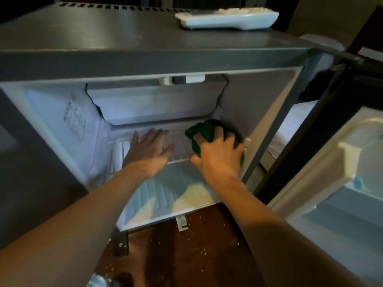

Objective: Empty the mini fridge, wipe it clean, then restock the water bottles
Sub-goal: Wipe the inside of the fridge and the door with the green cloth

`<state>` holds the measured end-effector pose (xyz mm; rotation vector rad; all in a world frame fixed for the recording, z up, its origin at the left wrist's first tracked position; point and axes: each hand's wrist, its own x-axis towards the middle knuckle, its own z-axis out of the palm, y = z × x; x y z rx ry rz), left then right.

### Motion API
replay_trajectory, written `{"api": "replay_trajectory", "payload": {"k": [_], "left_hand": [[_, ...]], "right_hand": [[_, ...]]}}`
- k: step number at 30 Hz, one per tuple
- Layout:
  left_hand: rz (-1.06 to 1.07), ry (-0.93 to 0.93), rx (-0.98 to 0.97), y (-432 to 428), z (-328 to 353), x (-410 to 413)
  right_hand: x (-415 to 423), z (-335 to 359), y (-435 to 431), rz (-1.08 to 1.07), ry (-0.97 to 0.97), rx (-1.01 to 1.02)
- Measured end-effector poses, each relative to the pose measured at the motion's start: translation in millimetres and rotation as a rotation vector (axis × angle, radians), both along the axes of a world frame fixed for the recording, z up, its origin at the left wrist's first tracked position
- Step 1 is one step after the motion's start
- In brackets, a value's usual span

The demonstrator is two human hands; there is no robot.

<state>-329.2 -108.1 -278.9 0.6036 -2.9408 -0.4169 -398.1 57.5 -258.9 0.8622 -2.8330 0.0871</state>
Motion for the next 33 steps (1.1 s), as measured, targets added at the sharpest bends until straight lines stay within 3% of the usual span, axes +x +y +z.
{"api": "replay_trajectory", "payload": {"k": [4,8,9,11,14,19,21,24,29,33], "left_hand": [[-0.07,0.083,-0.026,18.9,0.1,13.4],[-0.104,0.412,-0.344,51.9,-7.2,39.8],[-0.163,0.391,-0.321,57.9,-10.8,45.4],[-0.186,0.111,-0.222,66.1,-17.8,52.2],[0.096,-0.276,-0.021,52.9,-47.8,54.8],[0.317,-0.545,0.19,22.8,-104.2,71.0],[0.365,-0.597,0.256,20.6,-120.0,72.7],[0.311,-0.606,0.121,20.9,-131.4,70.9],[0.221,-0.627,-0.018,10.1,-123.3,67.7],[0.189,-0.593,0.022,8.2,-120.0,67.3]], "right_hand": [[12.5,-15.7,23.5,0.068,0.078,-0.203],[27.8,-43.9,44.7,0.266,0.192,-0.31],[32.8,-53.8,47.8,0.329,0.218,-0.29],[38.6,-77.7,49.1,0.38,0.188,-0.222],[34.0,-103.2,38.9,0.294,-0.057,-0.212],[8.0,-146.5,14.6,0.171,-0.354,-0.154],[2.6,-157.3,3.1,0.157,-0.326,-0.06],[7.1,-168.4,-10.7,0.153,-0.261,0.097],[-22.5,-180.9,-41.1,0.205,-0.101,0.079],[-55.5,-177.7,-84.9,0.136,-0.276,0.097]]}}
